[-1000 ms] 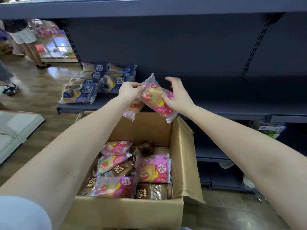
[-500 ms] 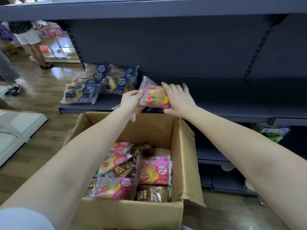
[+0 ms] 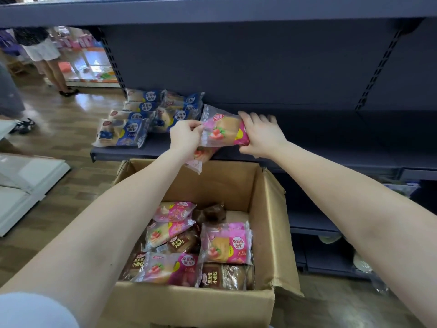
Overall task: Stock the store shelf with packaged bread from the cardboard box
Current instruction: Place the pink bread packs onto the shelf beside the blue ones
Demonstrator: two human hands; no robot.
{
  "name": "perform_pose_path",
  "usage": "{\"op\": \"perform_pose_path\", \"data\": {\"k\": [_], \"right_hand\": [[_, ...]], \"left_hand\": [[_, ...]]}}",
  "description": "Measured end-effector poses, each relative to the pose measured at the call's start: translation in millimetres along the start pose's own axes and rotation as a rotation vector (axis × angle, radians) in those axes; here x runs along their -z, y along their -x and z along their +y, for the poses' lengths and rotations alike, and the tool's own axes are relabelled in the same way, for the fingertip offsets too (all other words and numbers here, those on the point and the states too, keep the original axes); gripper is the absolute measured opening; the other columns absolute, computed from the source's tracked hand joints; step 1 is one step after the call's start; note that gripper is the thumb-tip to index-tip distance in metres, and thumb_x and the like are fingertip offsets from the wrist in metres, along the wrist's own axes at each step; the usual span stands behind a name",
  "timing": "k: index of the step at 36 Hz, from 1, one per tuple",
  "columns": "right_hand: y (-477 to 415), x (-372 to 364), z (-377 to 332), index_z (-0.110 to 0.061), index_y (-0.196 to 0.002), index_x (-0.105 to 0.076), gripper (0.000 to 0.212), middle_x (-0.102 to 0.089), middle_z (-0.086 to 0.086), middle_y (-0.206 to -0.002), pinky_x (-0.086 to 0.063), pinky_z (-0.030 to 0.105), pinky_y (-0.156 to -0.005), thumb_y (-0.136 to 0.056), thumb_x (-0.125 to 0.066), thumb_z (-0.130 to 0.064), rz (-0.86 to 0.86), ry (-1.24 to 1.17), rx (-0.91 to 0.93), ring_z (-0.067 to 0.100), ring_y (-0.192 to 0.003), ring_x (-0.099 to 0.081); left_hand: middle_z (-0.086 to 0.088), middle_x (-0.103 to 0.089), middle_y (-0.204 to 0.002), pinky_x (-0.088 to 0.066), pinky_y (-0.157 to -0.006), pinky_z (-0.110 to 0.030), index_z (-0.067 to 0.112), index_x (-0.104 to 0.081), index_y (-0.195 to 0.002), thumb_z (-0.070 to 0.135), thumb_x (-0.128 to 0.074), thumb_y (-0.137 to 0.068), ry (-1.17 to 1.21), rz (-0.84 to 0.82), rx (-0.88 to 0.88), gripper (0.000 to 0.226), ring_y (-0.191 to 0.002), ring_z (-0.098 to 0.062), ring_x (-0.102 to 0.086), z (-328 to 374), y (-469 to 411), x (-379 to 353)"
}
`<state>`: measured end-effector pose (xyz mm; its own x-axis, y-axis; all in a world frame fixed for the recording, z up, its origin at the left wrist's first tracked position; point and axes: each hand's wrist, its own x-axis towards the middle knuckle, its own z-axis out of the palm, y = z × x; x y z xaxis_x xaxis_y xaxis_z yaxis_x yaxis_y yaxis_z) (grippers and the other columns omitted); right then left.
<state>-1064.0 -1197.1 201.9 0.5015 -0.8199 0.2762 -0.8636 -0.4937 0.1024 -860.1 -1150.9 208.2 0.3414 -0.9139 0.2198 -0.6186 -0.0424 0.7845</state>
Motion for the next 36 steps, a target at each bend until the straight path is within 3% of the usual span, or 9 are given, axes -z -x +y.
{"op": "perform_pose_path", "data": {"k": [3, 6, 10, 15, 18, 20, 23, 27, 36], "right_hand": [[-8.4, 1.7, -5.6, -0.012, -0.146, -0.023, 0.094, -0.049, 0.013, -0.128, -0.034, 0.046, -0.097, -0.069, -0.068, -0.044, 0.004, -0.003, -0.050, 0.035, -0.113, -0.049], [-16.7, 3.5, -7.2, -0.012, -0.147, -0.021, 0.093, -0.047, 0.015, -0.131, -0.031, 0.048, -0.100, -0.072, -0.067, -0.043, 0.010, 0.014, -0.080, 0.035, -0.117, -0.048], [-26.6, 4.3, -3.5, -0.013, -0.148, -0.021, 0.088, -0.042, 0.016, -0.138, -0.028, 0.053, -0.103, -0.077, -0.066, -0.041, 0.008, 0.059, -0.104, 0.039, -0.121, -0.044], [-48.5, -0.4, -5.6, -0.012, -0.147, -0.022, 0.079, -0.035, 0.015, -0.143, -0.013, 0.059, -0.111, -0.083, -0.062, -0.034, -0.016, 0.073, -0.153, 0.041, -0.131, -0.033], [-64.4, -7.4, -10.5, -0.010, -0.145, -0.024, 0.072, -0.035, 0.015, -0.142, -0.015, 0.058, -0.110, -0.085, -0.059, -0.030, -0.016, 0.061, -0.194, 0.040, -0.132, -0.030], [-76.1, -13.1, -14.6, -0.011, -0.145, -0.024, 0.068, -0.033, 0.013, -0.144, -0.017, 0.059, -0.110, -0.087, -0.057, -0.026, -0.006, 0.036, -0.238, 0.037, -0.135, -0.027], [-94.7, -21.8, -21.9, -0.013, -0.145, -0.024, 0.068, -0.029, 0.010, -0.146, -0.022, 0.063, -0.107, -0.086, -0.057, -0.016, 0.002, -0.009, -0.351, 0.035, -0.140, -0.020], [-120.0, -37.0, -29.8, -0.014, -0.144, -0.024, 0.075, -0.027, 0.008, -0.148, -0.032, 0.062, -0.102, -0.081, -0.064, -0.013, 0.013, -0.101, -0.494, 0.035, -0.144, -0.012], [-147.1, -84.6, -23.9, -0.012, -0.143, -0.027, 0.077, -0.027, 0.008, -0.150, -0.038, 0.052, -0.103, -0.078, -0.067, -0.007, 0.038, -0.215, -0.612, 0.033, -0.143, -0.013]], "left_hand": [[-0.009, -0.069, -0.110, -0.037, -0.080, -0.020, 0.008, -0.068, -0.114, 0.021, -0.052, -0.098, -0.146, 0.054, -0.113, 0.026, -0.103, -0.024, -0.061, 1.9, -13.0, 2.1], [-0.010, -0.070, -0.106, -0.033, -0.074, -0.018, 0.009, -0.068, -0.113, 0.022, -0.050, -0.098, -0.142, 0.057, -0.106, 0.027, -0.097, -0.022, -0.060, 0.9, -26.3, 4.3], [-0.005, -0.069, -0.100, -0.033, -0.072, -0.017, 0.009, -0.068, -0.110, 0.023, -0.052, -0.097, -0.103, -0.017, -0.136, 0.025, -0.087, -0.014, -0.055, -2.5, -35.8, 4.2], [-0.008, -0.070, -0.105, -0.046, -0.081, -0.029, 0.014, -0.069, -0.110, 0.028, -0.052, -0.095, -0.089, -0.065, -0.136, 0.027, -0.100, -0.027, -0.062, -13.8, -55.8, 3.8], [-0.012, -0.068, -0.082, -0.052, -0.074, -0.035, 0.023, -0.063, -0.080, 0.027, -0.046, -0.090, -0.147, -0.088, -0.121, 0.021, -0.087, -0.037, -0.062, -20.2, -75.3, 1.5], [-0.017, -0.067, -0.081, -0.054, -0.075, -0.040, 0.021, -0.061, -0.074, 0.025, -0.043, -0.089, -0.195, -0.095, -0.094, 0.023, -0.084, -0.039, -0.062, -21.4, -88.2, -0.6], [-0.016, -0.069, -0.095, -0.052, -0.078, -0.038, 0.014, -0.069, -0.094, 0.023, -0.044, -0.093, -0.244, -0.069, -0.090, 0.026, -0.093, -0.035, -0.063, -20.5, -107.6, -8.0], [-0.012, -0.057, -0.130, -0.043, -0.098, -0.046, 0.020, -0.066, -0.116, 0.033, -0.046, -0.095, -0.303, -0.039, -0.034, 0.032, -0.119, -0.034, -0.051, -26.5, -135.6, -21.6], [-0.010, -0.024, -0.155, -0.007, -0.117, -0.049, 0.013, -0.033, -0.144, 0.041, -0.036, -0.099, -0.599, -0.129, -0.139, 0.054, -0.143, -0.030, -0.018, -72.8, -159.9, -27.3]]}}
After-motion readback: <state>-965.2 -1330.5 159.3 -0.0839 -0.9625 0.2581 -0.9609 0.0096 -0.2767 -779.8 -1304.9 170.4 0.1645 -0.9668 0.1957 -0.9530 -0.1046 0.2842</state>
